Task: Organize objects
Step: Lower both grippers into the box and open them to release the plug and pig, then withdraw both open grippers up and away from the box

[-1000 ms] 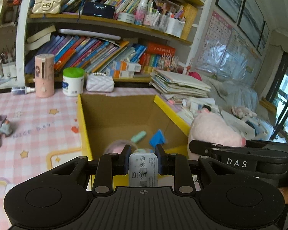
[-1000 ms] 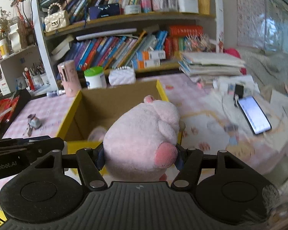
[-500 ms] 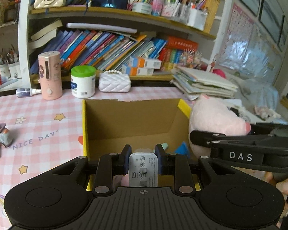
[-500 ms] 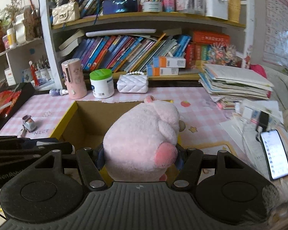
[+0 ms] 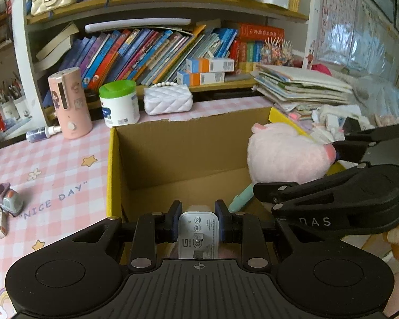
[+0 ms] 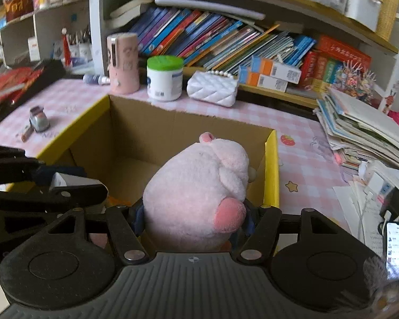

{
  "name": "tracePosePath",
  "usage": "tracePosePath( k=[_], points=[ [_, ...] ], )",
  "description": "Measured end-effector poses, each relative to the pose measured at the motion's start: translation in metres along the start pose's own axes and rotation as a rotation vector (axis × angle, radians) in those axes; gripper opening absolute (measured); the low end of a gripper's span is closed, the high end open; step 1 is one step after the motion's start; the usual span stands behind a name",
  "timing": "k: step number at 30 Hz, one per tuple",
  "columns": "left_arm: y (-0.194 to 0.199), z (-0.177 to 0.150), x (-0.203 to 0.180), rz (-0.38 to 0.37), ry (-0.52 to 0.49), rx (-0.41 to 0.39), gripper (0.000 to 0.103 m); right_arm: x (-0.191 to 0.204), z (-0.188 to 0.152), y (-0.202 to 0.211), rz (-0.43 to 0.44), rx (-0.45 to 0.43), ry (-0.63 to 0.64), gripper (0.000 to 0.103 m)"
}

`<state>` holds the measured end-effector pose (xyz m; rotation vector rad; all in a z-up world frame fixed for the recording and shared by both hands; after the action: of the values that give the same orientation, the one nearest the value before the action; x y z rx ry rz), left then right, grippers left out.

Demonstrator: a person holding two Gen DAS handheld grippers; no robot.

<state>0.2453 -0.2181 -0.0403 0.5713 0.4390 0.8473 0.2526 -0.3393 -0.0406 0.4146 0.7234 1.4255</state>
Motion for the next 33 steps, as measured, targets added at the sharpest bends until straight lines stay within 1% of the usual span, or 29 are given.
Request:
tracePosePath(
  k=[4,6,9,14,19,22,23,24,26,29,33],
  points=[
    [-0.006,-0.003,0.003,0.014,-0.003,0.019,0.025,0.003,-0.004,-0.014,0.002,0.033,0.062,0.063],
    [-0.007,-0.004,0.001,0.027,-0.032,0.017,0.025,0.005,-0.007,-0.020,0.008,0.054,0.084,0.063],
    [-0.007,-0.004,0.000,0.041,-0.059,0.014,0.025,0.011,-0.010,-0.023,0.014,0.053,0.139,0.063],
    [-0.009,-0.003,0.000,0.050,-0.061,0.018,0.025,0.017,-0.010,-0.026,0.038,0.074,0.192,0.063],
    [-0.008,-0.003,0.001,0.049,-0.053,0.015,0.025,0.017,-0.010,-0.025,0.037,0.072,0.191,0.065],
    [-0.003,-0.003,0.003,0.059,-0.045,-0.001,0.029,0.014,-0.009,-0.023,0.022,0.054,0.167,0.067],
    [0.000,-0.002,0.003,0.067,-0.047,-0.010,0.036,0.013,-0.009,-0.021,0.018,0.044,0.155,0.069],
    [0.002,-0.002,0.004,0.082,-0.051,-0.017,0.046,0.012,-0.008,-0.019,0.005,0.031,0.147,0.072],
    [0.008,-0.001,0.005,0.102,-0.059,-0.036,0.055,0.010,-0.007,-0.016,-0.030,0.008,0.144,0.072],
    [0.019,0.001,0.006,0.109,-0.059,-0.063,0.067,0.007,-0.006,-0.008,-0.044,-0.023,0.115,0.073],
    [0.035,0.002,0.002,0.111,-0.071,-0.102,0.072,0.002,-0.002,0.008,-0.069,-0.065,0.057,0.074]
  ],
)
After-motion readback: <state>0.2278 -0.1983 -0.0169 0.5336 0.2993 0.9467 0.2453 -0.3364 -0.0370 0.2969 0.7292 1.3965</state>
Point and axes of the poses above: each gripper's, at about its wrist camera, not at the fingertips, and y roughly against the way its jaws point, x to its left, z to its top, the point moved 7 cm from there along -y, roughly the way its jaws point, and after that the axes turned 11 degrees about -z, right-handed, at the moved point
